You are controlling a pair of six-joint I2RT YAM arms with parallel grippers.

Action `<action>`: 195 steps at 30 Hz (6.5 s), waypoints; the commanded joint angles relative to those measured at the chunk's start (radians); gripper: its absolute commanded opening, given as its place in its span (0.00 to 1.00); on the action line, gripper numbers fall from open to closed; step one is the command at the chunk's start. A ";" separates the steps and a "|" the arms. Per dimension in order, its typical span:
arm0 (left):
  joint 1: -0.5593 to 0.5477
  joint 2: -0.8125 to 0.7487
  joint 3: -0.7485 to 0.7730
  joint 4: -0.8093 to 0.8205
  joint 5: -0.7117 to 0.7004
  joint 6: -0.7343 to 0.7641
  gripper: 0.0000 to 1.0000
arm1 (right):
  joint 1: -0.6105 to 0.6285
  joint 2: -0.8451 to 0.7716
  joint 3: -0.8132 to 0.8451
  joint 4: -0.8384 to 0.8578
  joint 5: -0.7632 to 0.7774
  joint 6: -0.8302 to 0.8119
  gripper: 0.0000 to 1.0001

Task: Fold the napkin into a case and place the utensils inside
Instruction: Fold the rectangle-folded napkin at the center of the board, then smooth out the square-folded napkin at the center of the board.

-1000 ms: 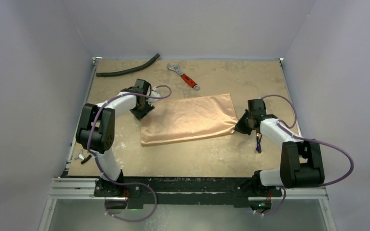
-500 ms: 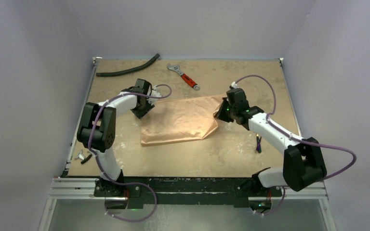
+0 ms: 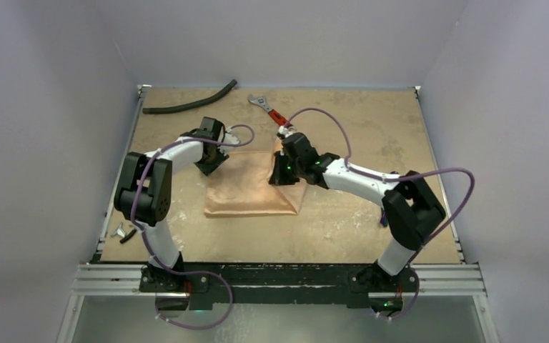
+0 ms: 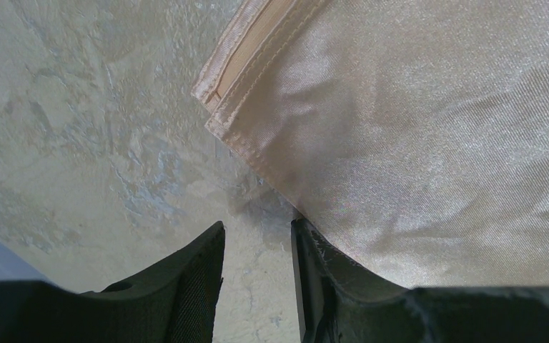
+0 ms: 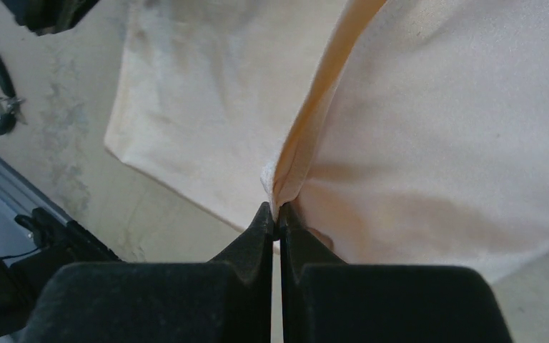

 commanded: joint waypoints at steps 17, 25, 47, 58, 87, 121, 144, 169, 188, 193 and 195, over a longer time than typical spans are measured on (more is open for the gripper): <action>0.029 0.022 -0.055 0.035 0.057 -0.021 0.35 | 0.165 0.318 0.307 0.162 -0.204 -0.127 0.00; 0.079 0.007 -0.016 -0.031 0.171 -0.043 0.35 | 0.170 0.272 0.101 0.443 -0.253 -0.085 0.00; 0.207 0.060 0.026 -0.082 0.408 -0.067 0.37 | 0.219 0.331 0.196 0.470 -0.217 -0.103 0.00; 0.223 0.067 0.022 -0.079 0.410 -0.065 0.37 | 0.253 0.421 0.275 0.417 -0.229 -0.144 0.00; 0.229 0.081 0.054 -0.102 0.396 -0.055 0.36 | 0.315 0.419 0.282 0.455 -0.237 -0.166 0.37; 0.140 -0.107 0.168 -0.474 0.547 0.026 0.39 | 0.087 0.237 0.173 0.297 -0.345 -0.235 0.28; 0.034 -0.211 -0.144 -0.338 0.370 0.162 0.29 | -0.033 0.381 0.192 0.336 -0.470 -0.176 0.26; 0.035 -0.199 -0.278 -0.227 0.310 0.134 0.31 | 0.049 0.317 -0.045 0.346 -0.631 -0.124 0.26; 0.011 -0.248 -0.282 -0.146 0.226 0.125 0.31 | -0.231 0.612 0.349 0.332 -0.595 -0.040 0.19; 0.012 -0.235 -0.256 -0.093 0.181 0.108 0.29 | -0.256 0.552 0.214 0.419 -0.538 -0.002 0.16; 0.011 -0.225 -0.234 -0.082 0.180 0.098 0.29 | -0.259 0.510 0.144 0.447 -0.504 0.014 0.15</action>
